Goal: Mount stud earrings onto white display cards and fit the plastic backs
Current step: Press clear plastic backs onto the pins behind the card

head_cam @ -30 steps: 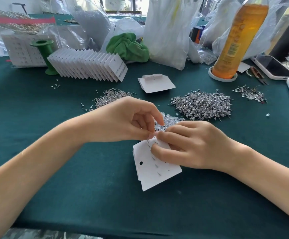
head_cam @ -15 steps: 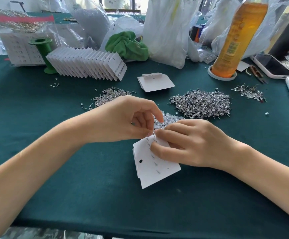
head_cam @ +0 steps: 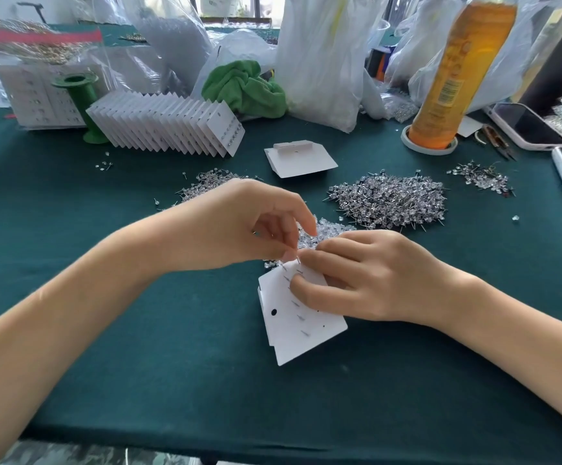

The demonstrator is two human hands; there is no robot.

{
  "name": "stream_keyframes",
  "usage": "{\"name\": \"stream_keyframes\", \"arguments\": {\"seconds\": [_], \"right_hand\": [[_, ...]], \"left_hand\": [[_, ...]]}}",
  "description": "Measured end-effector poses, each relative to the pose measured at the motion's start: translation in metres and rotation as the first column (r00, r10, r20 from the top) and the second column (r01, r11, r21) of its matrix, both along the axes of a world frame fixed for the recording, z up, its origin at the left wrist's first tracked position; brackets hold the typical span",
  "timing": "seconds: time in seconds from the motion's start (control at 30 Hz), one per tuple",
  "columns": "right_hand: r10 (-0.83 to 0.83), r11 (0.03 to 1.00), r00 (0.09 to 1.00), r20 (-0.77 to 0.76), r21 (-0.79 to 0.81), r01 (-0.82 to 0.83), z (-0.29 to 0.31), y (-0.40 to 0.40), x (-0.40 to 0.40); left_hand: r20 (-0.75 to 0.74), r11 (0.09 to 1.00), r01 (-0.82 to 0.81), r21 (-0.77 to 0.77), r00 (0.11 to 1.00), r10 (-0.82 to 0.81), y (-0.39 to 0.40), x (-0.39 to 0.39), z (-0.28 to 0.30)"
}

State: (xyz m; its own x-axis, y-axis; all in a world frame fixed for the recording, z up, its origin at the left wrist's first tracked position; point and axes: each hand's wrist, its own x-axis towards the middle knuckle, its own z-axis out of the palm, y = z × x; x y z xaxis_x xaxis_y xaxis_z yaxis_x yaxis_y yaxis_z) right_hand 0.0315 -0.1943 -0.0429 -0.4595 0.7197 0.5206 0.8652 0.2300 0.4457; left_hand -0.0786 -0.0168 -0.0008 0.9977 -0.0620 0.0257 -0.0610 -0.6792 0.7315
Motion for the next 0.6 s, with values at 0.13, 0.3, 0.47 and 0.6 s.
{"name": "stream_keyframes", "arguments": {"seconds": [0.13, 0.3, 0.47, 0.6], "right_hand": [[-0.003, 1.0, 1.0, -0.007, 0.004, 0.003, -0.0008, 0.0003, -0.0004], [0.013, 1.0, 1.0, 0.001, 0.002, -0.013, -0.0008, 0.001, 0.0012], [0.025, 1.0, 1.0, 0.008, 0.009, -0.025, -0.0025, 0.0008, 0.0019], [0.027, 0.999, 1.0, 0.014, 0.02, -0.028, -0.0037, 0.0006, 0.0019]], "left_hand": [[0.038, 0.997, 0.016, 0.076, 0.999, -0.019, -0.0001, -0.0002, 0.0011], [0.045, 0.984, 0.042, 0.173, 0.998, -0.05, 0.0, 0.0009, 0.0028], [0.02, 0.966, 0.037, 0.255, 0.999, -0.043, -0.0009, 0.0023, 0.0061], [0.008, 0.969, 0.057, 0.242, 0.998, -0.061, -0.0019, 0.0026, 0.0071]]}}
